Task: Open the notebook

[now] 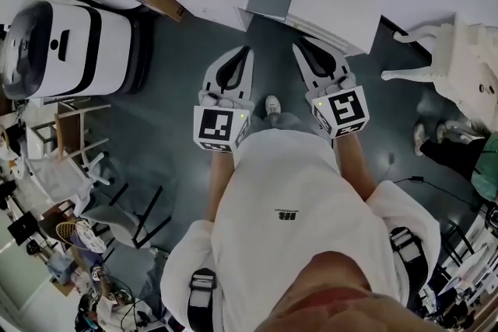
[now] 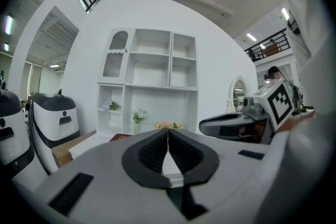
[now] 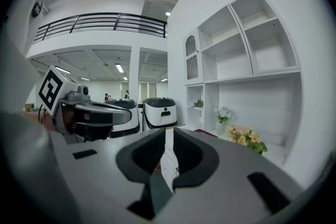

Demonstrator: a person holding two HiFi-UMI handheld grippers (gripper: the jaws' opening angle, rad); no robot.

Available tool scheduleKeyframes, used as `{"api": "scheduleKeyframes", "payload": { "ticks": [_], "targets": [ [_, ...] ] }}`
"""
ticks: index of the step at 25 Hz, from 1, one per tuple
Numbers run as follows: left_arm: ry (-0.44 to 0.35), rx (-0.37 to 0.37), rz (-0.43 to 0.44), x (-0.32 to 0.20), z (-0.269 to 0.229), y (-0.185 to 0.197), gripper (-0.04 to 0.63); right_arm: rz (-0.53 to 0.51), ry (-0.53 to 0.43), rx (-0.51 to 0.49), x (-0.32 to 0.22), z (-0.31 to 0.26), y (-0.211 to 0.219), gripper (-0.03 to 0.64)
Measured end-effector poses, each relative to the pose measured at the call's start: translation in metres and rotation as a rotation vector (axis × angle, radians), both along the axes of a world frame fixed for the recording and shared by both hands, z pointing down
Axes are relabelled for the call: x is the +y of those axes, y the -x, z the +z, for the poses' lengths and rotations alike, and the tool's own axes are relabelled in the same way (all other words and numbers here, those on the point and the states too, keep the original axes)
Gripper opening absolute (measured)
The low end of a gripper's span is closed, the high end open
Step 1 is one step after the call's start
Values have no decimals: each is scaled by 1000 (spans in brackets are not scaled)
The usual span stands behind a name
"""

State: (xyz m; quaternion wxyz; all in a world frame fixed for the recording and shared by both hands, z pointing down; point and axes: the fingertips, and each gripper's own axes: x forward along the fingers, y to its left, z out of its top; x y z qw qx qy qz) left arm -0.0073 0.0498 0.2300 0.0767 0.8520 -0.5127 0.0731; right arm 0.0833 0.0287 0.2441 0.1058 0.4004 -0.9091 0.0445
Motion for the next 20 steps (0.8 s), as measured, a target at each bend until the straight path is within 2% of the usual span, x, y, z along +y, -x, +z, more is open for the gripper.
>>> {"api": "scheduleKeyframes", "payload": {
  "ticks": [10,20],
  "targets": [
    [29,-5,36,-48,24,1,0,71,55,-7,-43,29,-3,31],
    [91,-7,171,-92,57,2,0,196,109,11,-78,65,3,31]
  ]
}}
